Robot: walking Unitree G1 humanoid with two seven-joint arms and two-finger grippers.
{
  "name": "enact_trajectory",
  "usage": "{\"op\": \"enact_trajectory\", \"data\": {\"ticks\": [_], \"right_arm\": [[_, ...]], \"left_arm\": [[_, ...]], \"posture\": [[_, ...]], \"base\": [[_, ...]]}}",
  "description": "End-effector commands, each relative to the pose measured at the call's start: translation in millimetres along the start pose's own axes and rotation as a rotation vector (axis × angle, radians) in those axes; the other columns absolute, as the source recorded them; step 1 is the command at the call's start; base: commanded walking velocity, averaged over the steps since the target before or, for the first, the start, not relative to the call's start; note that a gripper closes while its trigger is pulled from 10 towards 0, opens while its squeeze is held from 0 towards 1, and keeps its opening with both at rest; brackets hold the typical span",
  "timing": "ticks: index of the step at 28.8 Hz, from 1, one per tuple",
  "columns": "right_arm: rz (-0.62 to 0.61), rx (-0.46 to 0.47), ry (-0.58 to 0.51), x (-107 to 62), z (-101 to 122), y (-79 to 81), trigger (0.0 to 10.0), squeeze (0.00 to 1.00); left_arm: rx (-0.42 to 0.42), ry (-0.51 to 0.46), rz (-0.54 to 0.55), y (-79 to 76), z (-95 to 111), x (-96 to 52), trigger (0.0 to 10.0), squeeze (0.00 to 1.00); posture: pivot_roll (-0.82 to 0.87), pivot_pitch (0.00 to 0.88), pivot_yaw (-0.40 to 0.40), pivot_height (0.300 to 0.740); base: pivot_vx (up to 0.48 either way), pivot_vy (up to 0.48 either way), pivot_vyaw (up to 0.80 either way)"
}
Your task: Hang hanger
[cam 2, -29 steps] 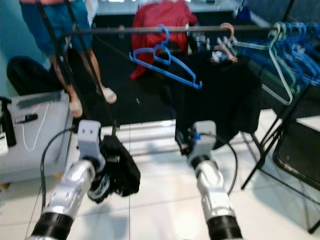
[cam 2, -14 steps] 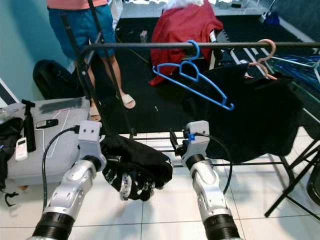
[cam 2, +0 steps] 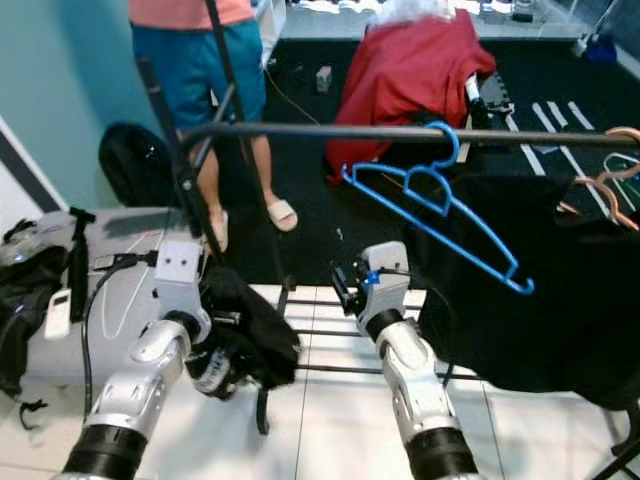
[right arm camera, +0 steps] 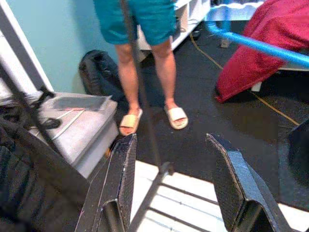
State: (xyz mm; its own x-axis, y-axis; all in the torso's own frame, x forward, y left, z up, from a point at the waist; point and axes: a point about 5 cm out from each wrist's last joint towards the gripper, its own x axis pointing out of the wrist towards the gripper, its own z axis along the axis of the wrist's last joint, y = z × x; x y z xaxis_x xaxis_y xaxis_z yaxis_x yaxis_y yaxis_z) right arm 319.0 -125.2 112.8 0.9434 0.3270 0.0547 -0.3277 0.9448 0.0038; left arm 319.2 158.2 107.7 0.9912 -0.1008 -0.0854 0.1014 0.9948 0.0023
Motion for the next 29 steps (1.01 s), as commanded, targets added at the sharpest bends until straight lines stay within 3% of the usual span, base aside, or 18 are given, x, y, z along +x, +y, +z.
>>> {"op": "enact_trajectory", "data": {"ticks": [1, 8, 9, 10, 11, 12, 13, 15, 17, 21, 29], "right_arm": [[-0.011, 0.014, 0.014, -3.6, -4.7, -3.2, 10.0, 0.0], [-0.008, 0.014, 0.013, -3.8, -4.8, -3.1, 10.0, 0.0], [-0.013, 0.004, 0.057, -5.5, -11.1, -4.0, 10.0, 0.0], [-0.035, -0.007, 0.174, -10.1, -28.7, -5.9, 10.0, 0.0], [-0.035, -0.007, 0.174, -10.1, -28.7, -5.9, 10.0, 0.0], [-0.048, -0.018, 0.279, -15.3, -44.0, -7.1, 10.0, 0.0], [-0.048, -0.018, 0.279, -15.3, -44.0, -7.1, 10.0, 0.0], [-0.069, -0.024, 0.523, -39.0, -84.7, -8.8, 10.0, 0.0], [-0.11, -0.003, 0.564, -48.8, -94.4, -11.2, 10.0, 0.0], [-0.169, 0.032, 0.516, -55.6, -93.3, -14.1, 10.0, 0.0], [-0.145, 0.055, 0.454, -54.2, -86.2, -6.6, 10.0, 0.0]], "left_arm": [[-0.017, -0.012, -0.004, -2.5, 1.6, -0.5, 10.0, 0.0], [-0.037, -0.014, 0.0, -2.9, 1.3, -0.9, 10.0, 0.0], [-0.023, -0.007, -0.027, -4.7, -0.3, -2.2, 10.0, 0.0], [-0.011, 0.005, -0.054, -6.0, -3.2, -3.9, 10.0, 0.0], [-0.011, 0.005, -0.054, -6.0, -3.2, -3.9, 10.0, 0.0], [-0.001, 0.013, -0.071, -6.7, -5.4, -5.2, 10.0, 0.0], [-0.001, 0.013, -0.071, -6.7, -5.4, -5.2, 10.0, 0.0], [0.024, 0.037, -0.083, -6.0, -10.6, -6.6, 10.0, 0.0], [0.035, 0.046, -0.082, -5.0, -12.6, -7.2, 10.0, 0.0], [0.032, 0.058, -0.077, -2.7, -15.6, -9.1, 10.0, 0.0], [0.001, 0.077, -0.071, -2.2, -19.9, -11.4, 10.0, 0.0]], "posture": [[-0.08, 0.095, 0.01, 0.74], [-0.08, 0.095, 0.01, 0.74], [-0.08, 0.111, 0.006, 0.74], [-0.09, 0.115, 0.005, 0.74], [-0.09, 0.115, 0.005, 0.74], [-0.09, 0.117, 0.005, 0.74], [-0.09, 0.117, 0.005, 0.74], [-0.08, 0.127, 0.002, 0.74], [-0.08, 0.127, 0.002, 0.74], [-0.09, 0.139, 0.01, 0.74], [-0.1, 0.143, 0.008, 0.74]], "base": [[0.337, 0.0, 0.0], [0.337, 0.0, 0.0], [0.0, 0.0, 0.0], [0.0, 0.0, 0.0], [0.0, 0.0, 0.0], [0.0, 0.0, 0.0], [0.0, 0.0, 0.0], [0.0, 0.0, 0.0], [0.0, 0.0, 0.0], [0.0, 0.0, 0.0], [0.0, 0.0, 0.0]]}}
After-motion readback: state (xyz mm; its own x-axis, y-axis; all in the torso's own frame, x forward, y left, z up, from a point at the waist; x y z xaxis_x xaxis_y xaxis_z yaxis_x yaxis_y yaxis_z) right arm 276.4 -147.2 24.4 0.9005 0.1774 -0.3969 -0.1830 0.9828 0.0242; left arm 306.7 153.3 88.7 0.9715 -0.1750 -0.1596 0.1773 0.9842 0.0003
